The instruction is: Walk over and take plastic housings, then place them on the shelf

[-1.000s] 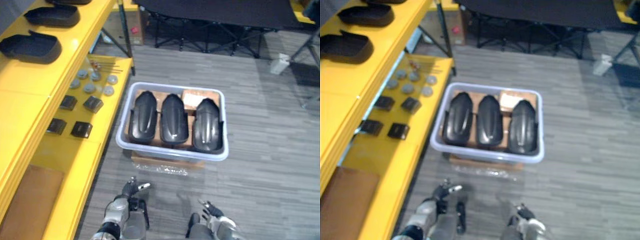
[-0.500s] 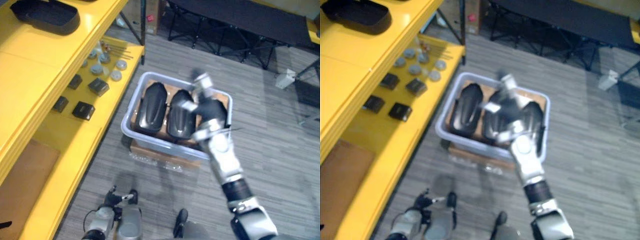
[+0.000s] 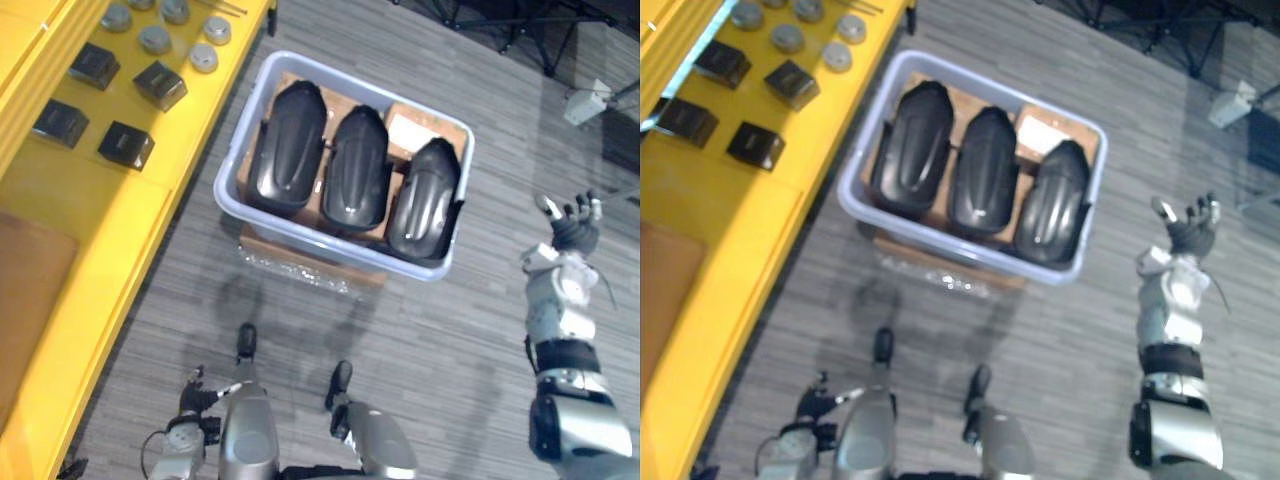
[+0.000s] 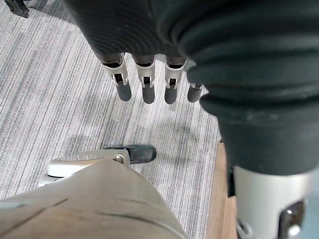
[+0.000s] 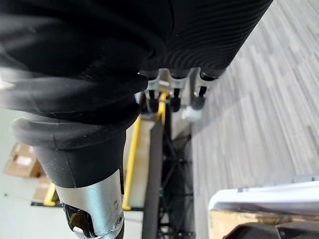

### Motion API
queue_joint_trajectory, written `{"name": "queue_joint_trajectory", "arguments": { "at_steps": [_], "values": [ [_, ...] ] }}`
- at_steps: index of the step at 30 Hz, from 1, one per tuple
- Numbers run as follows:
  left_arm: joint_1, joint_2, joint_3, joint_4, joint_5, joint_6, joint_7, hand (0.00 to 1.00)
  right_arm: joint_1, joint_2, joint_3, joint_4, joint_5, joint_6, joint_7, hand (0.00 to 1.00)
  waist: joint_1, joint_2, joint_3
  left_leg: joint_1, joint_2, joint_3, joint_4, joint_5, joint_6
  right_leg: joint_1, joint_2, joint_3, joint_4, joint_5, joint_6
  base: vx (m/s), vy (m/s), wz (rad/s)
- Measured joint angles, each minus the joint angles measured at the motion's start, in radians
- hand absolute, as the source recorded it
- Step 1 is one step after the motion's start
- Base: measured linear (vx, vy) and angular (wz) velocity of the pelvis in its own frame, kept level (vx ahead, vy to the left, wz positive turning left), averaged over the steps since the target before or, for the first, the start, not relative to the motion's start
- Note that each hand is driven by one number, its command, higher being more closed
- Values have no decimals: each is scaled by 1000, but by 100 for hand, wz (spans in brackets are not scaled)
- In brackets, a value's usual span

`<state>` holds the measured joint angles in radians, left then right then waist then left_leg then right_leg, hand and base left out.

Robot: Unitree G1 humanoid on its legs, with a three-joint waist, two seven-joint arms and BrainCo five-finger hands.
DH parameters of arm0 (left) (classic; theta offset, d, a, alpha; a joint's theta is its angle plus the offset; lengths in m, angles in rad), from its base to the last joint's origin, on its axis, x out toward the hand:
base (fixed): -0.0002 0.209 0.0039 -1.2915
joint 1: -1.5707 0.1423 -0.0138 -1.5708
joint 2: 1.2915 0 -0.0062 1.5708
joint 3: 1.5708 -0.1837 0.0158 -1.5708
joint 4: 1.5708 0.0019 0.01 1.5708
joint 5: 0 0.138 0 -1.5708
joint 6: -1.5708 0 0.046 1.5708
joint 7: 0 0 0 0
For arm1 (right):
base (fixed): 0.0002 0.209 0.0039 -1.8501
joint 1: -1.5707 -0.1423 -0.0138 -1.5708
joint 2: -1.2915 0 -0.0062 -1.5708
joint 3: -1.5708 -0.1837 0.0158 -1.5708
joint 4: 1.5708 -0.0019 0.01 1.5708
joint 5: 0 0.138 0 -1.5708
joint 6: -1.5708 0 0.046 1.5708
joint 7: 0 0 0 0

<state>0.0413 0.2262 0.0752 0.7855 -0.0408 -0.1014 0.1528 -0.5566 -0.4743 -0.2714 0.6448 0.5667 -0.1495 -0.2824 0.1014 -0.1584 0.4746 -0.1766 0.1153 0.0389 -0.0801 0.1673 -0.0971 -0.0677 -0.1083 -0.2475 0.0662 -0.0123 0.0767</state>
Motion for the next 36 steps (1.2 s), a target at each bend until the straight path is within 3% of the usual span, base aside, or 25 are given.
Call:
{"name": "queue_joint_trajectory", "arguments": {
  "at_steps": [5,9,13,19,28,36],
  "values": [
    [-1,-7,-10,-3,-35,-1,0,0,69,0,-34,-2,-3,-1,1,0,-3,15,10,-1,-18,-9,1,1,1,-22,-26,-7,61,-33,11,6,12,8],
    [-9,-21,-24,-9,-100,-19,7,0,142,0,-110,1,-23,-1,0,0,-27,50,28,-75,-47,-40,95,-28,14,-59,-60,-30,124,-54,21,-9,36,25],
    [-44,-38,-57,11,-166,-44,40,0,128,-43,-117,53,-30,23,-5,0,-31,95,45,-144,-54,-49,187,-65,23,-85,-67,-29,132,-53,24,-57,35,4],
    [-45,-43,-99,32,-201,-72,42,0,9,-125,-113,156,-54,41,-68,0,-28,130,50,-165,-55,-32,128,-23,37,-142,-71,-16,136,-48,26,-31,10,-3],
    [-83,-51,-129,58,-237,-73,41,0,-102,-175,-74,169,-112,38,-84,0,-17,156,52,-175,-61,-30,133,-21,35,-158,-84,-17,154,-44,33,34,-4,1],
    [-121,-98,-130,58,-276,-105,40,0,-139,-176,7,147,-147,37,-13,0,-6,180,51,-221,-63,-32,197,-47,38,-205,-99,-21,232,-80,30,-9,-3,1]
  ]
}}
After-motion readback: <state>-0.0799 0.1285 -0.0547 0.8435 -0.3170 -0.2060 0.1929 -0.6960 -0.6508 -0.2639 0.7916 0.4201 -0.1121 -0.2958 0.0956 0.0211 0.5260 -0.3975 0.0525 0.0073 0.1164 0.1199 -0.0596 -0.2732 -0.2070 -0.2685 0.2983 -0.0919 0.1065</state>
